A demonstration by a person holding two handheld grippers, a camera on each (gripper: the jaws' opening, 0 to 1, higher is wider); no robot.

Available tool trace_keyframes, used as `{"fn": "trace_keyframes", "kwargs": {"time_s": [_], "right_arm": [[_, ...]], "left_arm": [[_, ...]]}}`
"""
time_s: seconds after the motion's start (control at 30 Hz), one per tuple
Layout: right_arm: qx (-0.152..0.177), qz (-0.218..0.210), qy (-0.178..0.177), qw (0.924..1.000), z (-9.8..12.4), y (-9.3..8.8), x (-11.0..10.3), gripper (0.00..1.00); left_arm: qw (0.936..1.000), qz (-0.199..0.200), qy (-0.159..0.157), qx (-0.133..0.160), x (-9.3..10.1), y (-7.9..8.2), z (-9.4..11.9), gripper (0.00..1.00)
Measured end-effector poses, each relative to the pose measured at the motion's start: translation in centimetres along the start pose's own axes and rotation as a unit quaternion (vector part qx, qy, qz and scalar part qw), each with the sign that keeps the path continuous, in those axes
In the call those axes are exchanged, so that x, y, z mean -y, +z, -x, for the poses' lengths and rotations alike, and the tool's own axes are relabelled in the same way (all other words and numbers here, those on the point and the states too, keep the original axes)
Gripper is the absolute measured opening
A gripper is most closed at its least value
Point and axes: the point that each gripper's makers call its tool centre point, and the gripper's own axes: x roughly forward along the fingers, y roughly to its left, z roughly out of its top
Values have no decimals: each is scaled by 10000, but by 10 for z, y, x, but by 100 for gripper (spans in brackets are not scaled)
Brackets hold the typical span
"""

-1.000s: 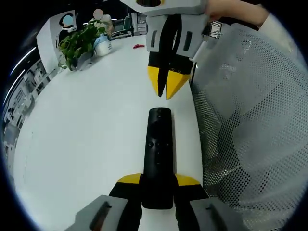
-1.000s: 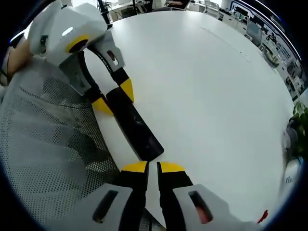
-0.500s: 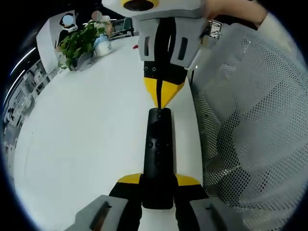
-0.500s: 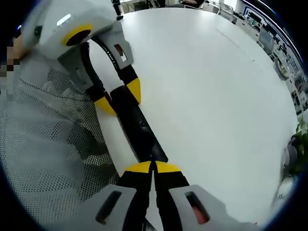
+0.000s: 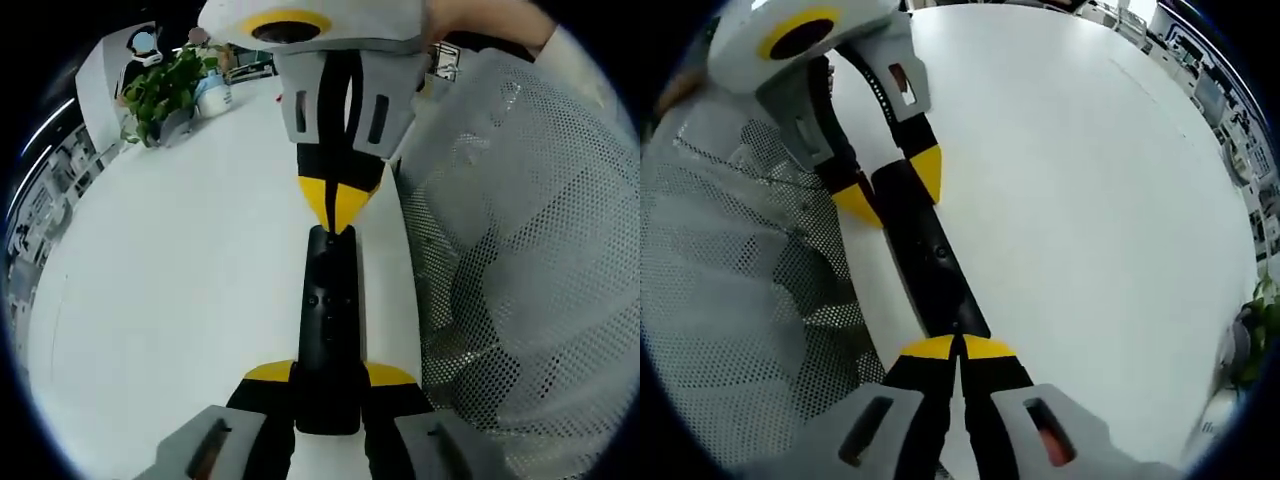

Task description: Press the specified remote control buttons in sequence, fully releasing each button before pressing the next.

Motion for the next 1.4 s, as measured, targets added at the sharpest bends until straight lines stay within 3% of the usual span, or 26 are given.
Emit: {"fn": "trace_keyframes", "kwargs": {"time_s": [0.7, 0.87, 1.4], "right_arm": [[-226, -512, 205, 9982, -1, -1, 1, 0], [-177, -482, 164, 9985, -1, -2, 0, 0], [43, -483, -39, 9988, -1, -1, 0, 0]], "left_arm": [[10000, 31, -10, 91, 0, 0, 0, 25], [9996, 41, 2, 296, 0, 0, 1, 25], [9995, 50, -10, 313, 0, 0, 1, 25]]}}
